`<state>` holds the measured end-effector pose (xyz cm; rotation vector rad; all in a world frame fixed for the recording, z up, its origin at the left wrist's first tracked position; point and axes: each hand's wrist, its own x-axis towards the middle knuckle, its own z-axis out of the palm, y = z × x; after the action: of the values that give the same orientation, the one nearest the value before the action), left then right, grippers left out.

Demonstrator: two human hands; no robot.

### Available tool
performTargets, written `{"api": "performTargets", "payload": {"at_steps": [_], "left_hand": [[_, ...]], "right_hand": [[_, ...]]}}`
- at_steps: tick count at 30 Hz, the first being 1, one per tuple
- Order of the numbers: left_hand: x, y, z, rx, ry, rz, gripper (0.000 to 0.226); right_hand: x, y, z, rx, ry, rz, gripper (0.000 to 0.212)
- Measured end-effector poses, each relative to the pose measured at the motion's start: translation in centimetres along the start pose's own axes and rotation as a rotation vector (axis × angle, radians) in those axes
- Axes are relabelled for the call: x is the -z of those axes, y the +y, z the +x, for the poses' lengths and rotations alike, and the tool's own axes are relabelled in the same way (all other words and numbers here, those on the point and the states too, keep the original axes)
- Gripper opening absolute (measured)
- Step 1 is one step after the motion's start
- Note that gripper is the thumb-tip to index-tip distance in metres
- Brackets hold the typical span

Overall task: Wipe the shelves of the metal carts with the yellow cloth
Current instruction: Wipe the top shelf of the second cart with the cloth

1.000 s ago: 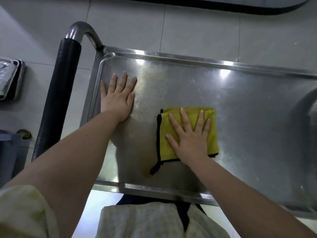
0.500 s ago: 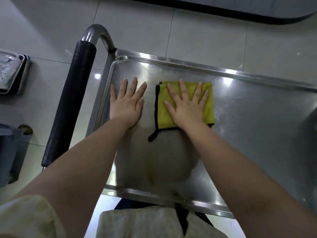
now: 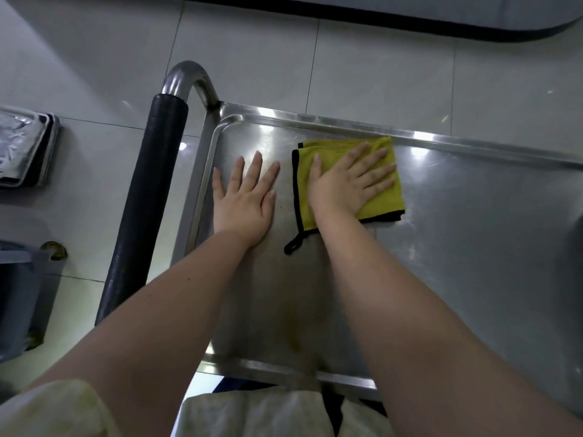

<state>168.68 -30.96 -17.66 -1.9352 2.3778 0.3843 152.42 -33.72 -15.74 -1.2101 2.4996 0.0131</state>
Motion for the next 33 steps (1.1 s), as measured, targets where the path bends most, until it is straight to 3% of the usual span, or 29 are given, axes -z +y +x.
{"api": "performTargets", "payload": {"at_steps": [5,8,15,17,20,22,24,26,33], "left_hand": [[0.0,-0.2,0.1,-0.001,-0.005,-0.002,0.052],[0.2,-0.2,-0.1,-0.01,-0.022,-0.012,0.052],[0.3,0.7,0.8,-0.024,-0.021,-0.02,0.052],[0.2,0.8,0.9,-0.023,-0.022,-0.014,0.052],[0.3,0.7,0.8,-0.019,-0.031,-0.008,0.052],[0.2,0.7,0.5,-0.018,-0.025,-0.004,0.052],[0.2,0.6,0.5,-0.021,-0.023,-0.002,0.053],[0.3,0.3,0.5,-0.027,-0.024,-0.003,0.053],[0.1,-0.7,0.2,0.097,0.008,-0.028,0.061]], "right_hand": [[-0.5,4.5,-0.6,0.485,0.001,-0.227,0.091],[0.1,9.8,-0.7,0.647,-0.025,-0.307,0.091],[5.6,19.3,4.1,0.459,-0.092,-0.374,0.091],[5.7,18.3,3.9,0.386,-0.112,-0.342,0.085],[4.2,15.5,2.8,0.079,-0.043,-0.083,0.072],[3.2,14.1,2.3,-0.071,0.032,-0.068,0.068],[2.5,12.5,2.1,-0.103,0.067,-0.094,0.068],[2.0,9.9,1.9,-0.044,0.06,-0.084,0.067],[-1.0,-1.2,-2.3,0.506,-0.015,-0.189,0.064]]}}
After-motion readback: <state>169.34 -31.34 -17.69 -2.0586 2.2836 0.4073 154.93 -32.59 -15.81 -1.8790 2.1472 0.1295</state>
